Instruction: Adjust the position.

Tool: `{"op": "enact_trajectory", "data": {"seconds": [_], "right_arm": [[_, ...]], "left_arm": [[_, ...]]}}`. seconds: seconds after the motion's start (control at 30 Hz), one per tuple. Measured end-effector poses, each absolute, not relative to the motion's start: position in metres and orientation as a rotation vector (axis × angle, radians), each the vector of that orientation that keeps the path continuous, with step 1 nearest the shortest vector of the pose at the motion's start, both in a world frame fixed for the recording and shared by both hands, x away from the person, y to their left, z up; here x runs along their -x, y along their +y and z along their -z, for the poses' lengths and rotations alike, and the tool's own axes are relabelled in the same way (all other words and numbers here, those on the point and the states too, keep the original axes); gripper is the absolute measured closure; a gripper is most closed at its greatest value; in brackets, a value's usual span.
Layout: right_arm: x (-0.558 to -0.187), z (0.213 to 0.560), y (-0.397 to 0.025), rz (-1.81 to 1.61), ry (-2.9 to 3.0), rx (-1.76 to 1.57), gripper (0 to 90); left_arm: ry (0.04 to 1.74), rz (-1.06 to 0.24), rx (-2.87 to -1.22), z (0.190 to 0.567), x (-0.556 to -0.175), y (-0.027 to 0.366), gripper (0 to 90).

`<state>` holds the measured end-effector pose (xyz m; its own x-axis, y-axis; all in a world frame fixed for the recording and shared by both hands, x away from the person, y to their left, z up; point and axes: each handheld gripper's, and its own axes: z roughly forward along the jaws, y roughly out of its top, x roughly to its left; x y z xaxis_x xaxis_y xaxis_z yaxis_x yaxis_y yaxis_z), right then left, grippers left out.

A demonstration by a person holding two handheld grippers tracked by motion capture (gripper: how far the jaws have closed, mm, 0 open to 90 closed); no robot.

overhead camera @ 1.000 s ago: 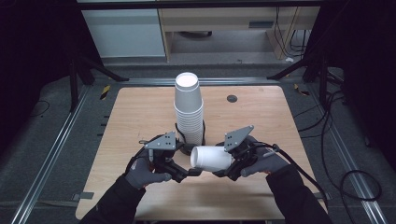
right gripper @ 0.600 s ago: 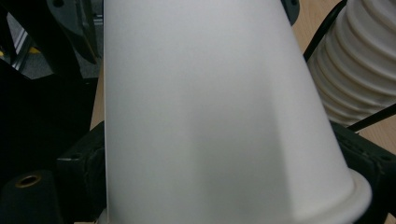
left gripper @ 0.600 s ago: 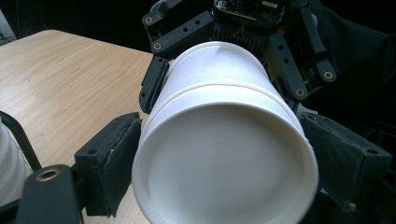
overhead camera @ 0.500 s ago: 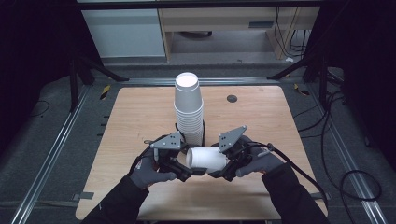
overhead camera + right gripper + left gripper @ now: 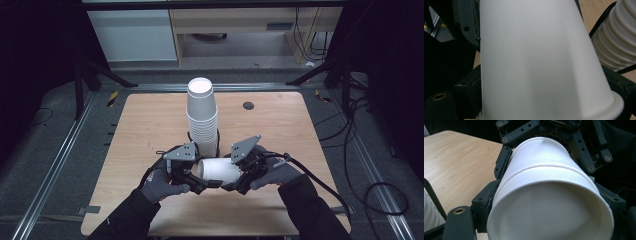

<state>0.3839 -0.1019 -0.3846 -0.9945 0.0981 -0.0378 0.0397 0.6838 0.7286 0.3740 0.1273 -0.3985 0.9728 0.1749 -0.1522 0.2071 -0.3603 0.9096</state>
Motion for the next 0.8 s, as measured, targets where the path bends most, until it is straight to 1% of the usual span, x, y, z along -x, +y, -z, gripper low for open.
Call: {"op": "enact_trajectory", "data": {"seconds": [0.4, 0.5, 0.8], "right_arm": [[-0.383, 0.384, -0.103, -1.241, 2.791, -0.111, 7.3], [-0.383, 0.38, -0.106, -1.248, 2.777, -0.13, 5.3], [-0.384, 0.365, -0.136, -1.387, 2.675, -0.24, 4.4]], "left_arm": [[0.271, 0.041, -1.932, 0.397, -0.374, 0.13, 20.7], [0.272, 0.031, -1.924, 0.395, -0.374, 0.132, 20.7], [0.289, 0.007, -1.895, 0.39, -0.376, 0.146, 20.5]]}}
